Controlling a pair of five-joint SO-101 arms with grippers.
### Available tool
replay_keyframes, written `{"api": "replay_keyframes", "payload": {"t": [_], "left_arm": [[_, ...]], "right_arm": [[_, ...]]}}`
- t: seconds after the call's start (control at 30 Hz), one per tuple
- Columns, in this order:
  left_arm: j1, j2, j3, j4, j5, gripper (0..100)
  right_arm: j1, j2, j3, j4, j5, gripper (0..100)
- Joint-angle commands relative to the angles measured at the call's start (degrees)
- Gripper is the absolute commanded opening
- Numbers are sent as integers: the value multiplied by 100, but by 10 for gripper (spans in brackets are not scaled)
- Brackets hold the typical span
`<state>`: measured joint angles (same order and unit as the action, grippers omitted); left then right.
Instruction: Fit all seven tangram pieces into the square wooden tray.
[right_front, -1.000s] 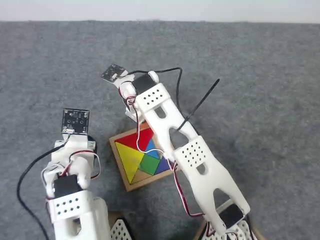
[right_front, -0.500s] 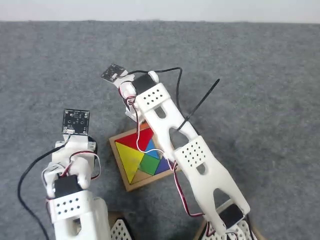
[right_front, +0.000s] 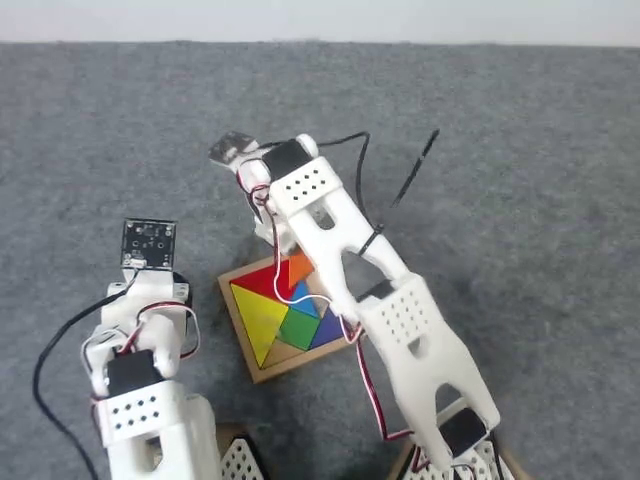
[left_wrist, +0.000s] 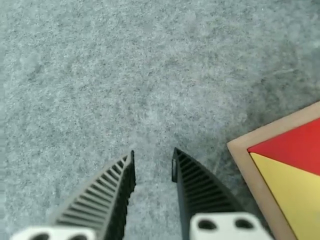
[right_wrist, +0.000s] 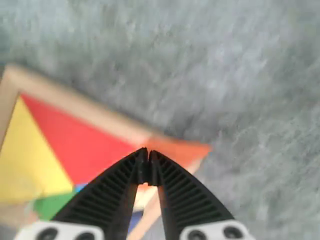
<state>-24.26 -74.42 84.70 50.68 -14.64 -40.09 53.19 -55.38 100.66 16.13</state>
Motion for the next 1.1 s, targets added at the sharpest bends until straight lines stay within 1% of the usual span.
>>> {"api": "replay_keyframes", "payload": {"t": [0.0, 0.13, 0.27, 0.37, 0.47, 0.53, 0.67, 0.77, 0.87, 1.0, 1.07], "left_arm": [[-18, 26, -31, -176, -44, 115], [-18, 26, -31, -158, -44, 115], [-18, 26, -31, -158, -44, 115], [-18, 26, -31, -158, -26, 115], [-18, 26, -31, -185, -18, 115], [-18, 26, -31, -185, -18, 115], [-26, 26, -31, -185, -18, 115], [-26, 26, -31, -185, -18, 115], [-26, 26, -31, -185, -18, 115], [-26, 26, -31, -185, -18, 115], [-26, 26, -31, -185, -18, 115]], "right_arm": [[-110, -1332, 1222, 224, -70, 6], [-101, -1965, 1952, 215, -79, 6], [-75, -2273, 2057, 215, -299, 6], [-75, -2325, 2057, 207, -308, 6], [13, -2396, 2057, -119, -466, 6], [119, -2571, 2127, -558, -642, 6], [92, -3459, 3349, -1103, -484, 6], [-4, -4497, 4642, -1807, -466, 6], [31, -5262, 5723, -3011, -466, 6], [110, -5165, 6523, -4646, -501, 6], [110, -4813, 6576, -5182, -501, 6]]}}
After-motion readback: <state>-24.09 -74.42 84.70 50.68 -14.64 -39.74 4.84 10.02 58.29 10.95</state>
